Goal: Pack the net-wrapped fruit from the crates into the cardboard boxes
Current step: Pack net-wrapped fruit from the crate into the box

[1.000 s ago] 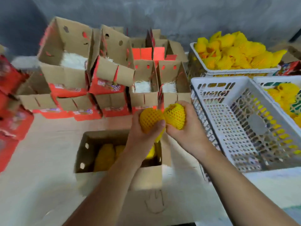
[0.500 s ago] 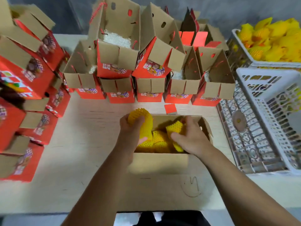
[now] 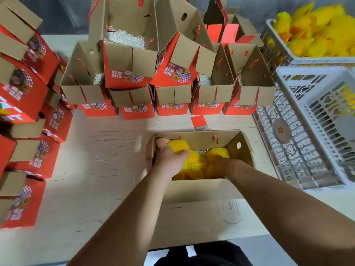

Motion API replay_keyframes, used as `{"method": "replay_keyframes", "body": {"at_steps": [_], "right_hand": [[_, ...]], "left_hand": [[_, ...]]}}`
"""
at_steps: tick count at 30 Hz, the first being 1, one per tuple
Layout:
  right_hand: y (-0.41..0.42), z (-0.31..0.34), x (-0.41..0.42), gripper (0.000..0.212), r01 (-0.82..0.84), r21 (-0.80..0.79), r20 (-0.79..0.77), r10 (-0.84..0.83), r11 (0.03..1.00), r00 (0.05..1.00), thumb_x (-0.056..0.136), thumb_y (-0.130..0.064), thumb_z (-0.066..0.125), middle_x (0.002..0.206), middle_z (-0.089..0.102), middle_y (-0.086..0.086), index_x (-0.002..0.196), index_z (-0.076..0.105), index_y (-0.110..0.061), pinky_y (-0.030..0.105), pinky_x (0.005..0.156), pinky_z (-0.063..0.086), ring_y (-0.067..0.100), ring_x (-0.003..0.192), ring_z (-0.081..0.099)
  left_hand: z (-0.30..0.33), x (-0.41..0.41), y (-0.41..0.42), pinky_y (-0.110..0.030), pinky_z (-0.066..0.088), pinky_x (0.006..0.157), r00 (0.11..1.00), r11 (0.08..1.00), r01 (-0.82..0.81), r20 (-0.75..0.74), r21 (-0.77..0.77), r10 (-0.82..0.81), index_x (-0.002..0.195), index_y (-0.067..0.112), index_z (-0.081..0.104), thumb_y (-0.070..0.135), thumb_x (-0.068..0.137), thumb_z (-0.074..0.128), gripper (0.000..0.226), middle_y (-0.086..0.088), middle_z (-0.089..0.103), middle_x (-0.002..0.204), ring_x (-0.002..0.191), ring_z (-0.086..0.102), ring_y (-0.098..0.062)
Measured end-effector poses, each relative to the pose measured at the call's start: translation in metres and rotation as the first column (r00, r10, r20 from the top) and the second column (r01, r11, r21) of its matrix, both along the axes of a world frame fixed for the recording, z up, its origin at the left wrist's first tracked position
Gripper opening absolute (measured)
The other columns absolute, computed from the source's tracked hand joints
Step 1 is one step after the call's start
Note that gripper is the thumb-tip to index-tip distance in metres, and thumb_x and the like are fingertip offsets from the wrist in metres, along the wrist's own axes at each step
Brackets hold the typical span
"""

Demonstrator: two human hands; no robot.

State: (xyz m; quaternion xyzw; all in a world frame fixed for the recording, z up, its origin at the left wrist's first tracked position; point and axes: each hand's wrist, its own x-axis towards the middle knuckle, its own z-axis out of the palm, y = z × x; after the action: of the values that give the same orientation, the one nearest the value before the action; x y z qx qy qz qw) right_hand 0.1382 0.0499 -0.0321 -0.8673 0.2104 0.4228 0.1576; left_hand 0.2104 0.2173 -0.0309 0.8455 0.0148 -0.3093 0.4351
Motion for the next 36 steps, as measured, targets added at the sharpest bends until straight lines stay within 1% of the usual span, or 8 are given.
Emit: {"method": "replay_keyframes", "body": {"at_steps": [6, 9, 16, 22, 26, 28, 31, 36], "right_hand": [[-0.012, 0.016, -0.006, 0.036, 0.156, -0.003, 0.207, -0.152, 0.988, 0.966, 0.089, -0.069, 0.053, 0.108, 0.062, -0.003, 0.108, 0.055, -0.039, 0.03, 0.08, 0.047, 0.018, 0.096, 0.06], [-0.006, 0.018, -0.021, 0.031, 0.24, 0.109, 0.418, -0.263, 0.965, 0.869, 0.092, -0.049, 0.058, 0.084, 0.057, -0.017, 0.121, 0.054, -0.041, 0.024, 0.064, 0.039, 0.009, 0.076, 0.054], [0.018, 0.029, -0.06, 0.033, 0.17, 0.049, 0.611, -0.165, 0.984, 0.774, 0.095, -0.043, 0.054, 0.109, 0.072, -0.002, 0.126, 0.059, -0.032, 0.037, 0.079, 0.056, 0.026, 0.102, 0.068], [0.007, 0.035, -0.031, 0.036, -0.138, 0.109, 0.327, 0.096, 0.984, 0.94, 0.104, -0.036, 0.039, 0.125, 0.066, 0.011, 0.127, 0.06, -0.019, 0.04, 0.095, 0.052, 0.034, 0.116, 0.06], [-0.028, 0.056, -0.034, 0.035, -0.192, 0.061, 0.56, 0.125, 0.98, 0.819, 0.099, -0.03, 0.047, 0.121, 0.068, 0.009, 0.131, 0.057, -0.022, 0.042, 0.089, 0.056, 0.033, 0.11, 0.063], [-0.07, 0.068, -0.056, 0.037, -0.107, 0.137, 0.723, -0.026, 0.985, 0.691, 0.093, -0.019, 0.049, 0.118, 0.067, 0.009, 0.129, 0.059, -0.019, 0.041, 0.086, 0.055, 0.032, 0.107, 0.063], [-0.164, 0.084, -0.096, 0.038, 0.04, 0.266, 0.843, -0.253, 0.963, 0.474, 0.09, -0.007, 0.05, 0.118, 0.062, 0.008, 0.125, 0.062, -0.016, 0.039, 0.094, 0.05, 0.025, 0.108, 0.06], [-0.35, 0.093, -0.165, 0.035, 0.199, 0.329, 0.874, -0.378, 0.923, 0.306, 0.09, 0.0, 0.054, 0.115, 0.059, 0.004, 0.12, 0.064, -0.014, 0.038, 0.094, 0.05, 0.02, 0.109, 0.059]], "left_hand": [[-0.021, 0.011, -0.023, -0.041, 0.039, 0.088, 0.972, 0.863, 0.231, -0.074, 0.448, -0.222, 0.147, 0.021, 0.013, 0.056, 0.096, 0.061, 0.079, -0.014, 0.02, 0.15, 0.126, 0.044, -0.036], [-0.016, 0.008, -0.038, -0.045, 0.038, 0.105, 0.969, 0.806, 0.243, -0.098, 0.54, -0.226, 0.154, 0.013, 0.006, 0.06, 0.098, 0.053, 0.087, -0.015, 0.005, 0.159, 0.138, 0.034, -0.038], [-0.009, -0.03, -0.024, -0.04, 0.03, 0.11, 0.869, 0.854, 0.186, 0.325, 0.486, -0.374, 0.137, 0.026, 0.027, 0.033, 0.092, 0.059, 0.055, -0.006, 0.026, 0.139, 0.128, 0.027, -0.03], [0.014, -0.039, -0.033, -0.035, 0.052, 0.087, 0.77, 0.725, 0.491, 0.148, 0.484, -0.62, 0.109, 0.018, 0.067, 0.029, 0.103, 0.044, 0.026, -0.009, 0.068, 0.115, 0.106, 0.063, -0.031], [0.033, -0.045, -0.066, -0.033, 0.053, 0.087, 0.684, 0.656, 0.441, 0.244, 0.613, -0.687, 0.111, 0.024, 0.063, 0.033, 0.106, 0.04, 0.025, 0.005, 0.068, 0.104, 0.101, 0.066, -0.018], [0.049, -0.055, -0.111, -0.023, 0.044, 0.074, 0.696, 0.76, 0.441, 0.353, 0.478, -0.626, 0.094, 0.03, 0.054, 0.03, 0.107, 0.041, 0.019, 0.015, 0.063, 0.09, 0.089, 0.063, -0.009], [0.067, -0.082, -0.215, -0.035, 0.043, 0.077, 0.725, 0.861, 0.476, 0.474, 0.181, -0.5, 0.095, 0.026, 0.057, 0.024, 0.108, 0.044, 0.018, 0.0, 0.068, 0.096, 0.089, 0.064, -0.02], [0.074, -0.141, -0.416, -0.036, 0.05, 0.079, 0.717, 0.829, 0.553, 0.554, -0.083, -0.423, 0.102, 0.019, 0.063, 0.03, 0.109, 0.042, 0.025, 0.0, 0.07, 0.1, 0.092, 0.066, -0.019]]}}
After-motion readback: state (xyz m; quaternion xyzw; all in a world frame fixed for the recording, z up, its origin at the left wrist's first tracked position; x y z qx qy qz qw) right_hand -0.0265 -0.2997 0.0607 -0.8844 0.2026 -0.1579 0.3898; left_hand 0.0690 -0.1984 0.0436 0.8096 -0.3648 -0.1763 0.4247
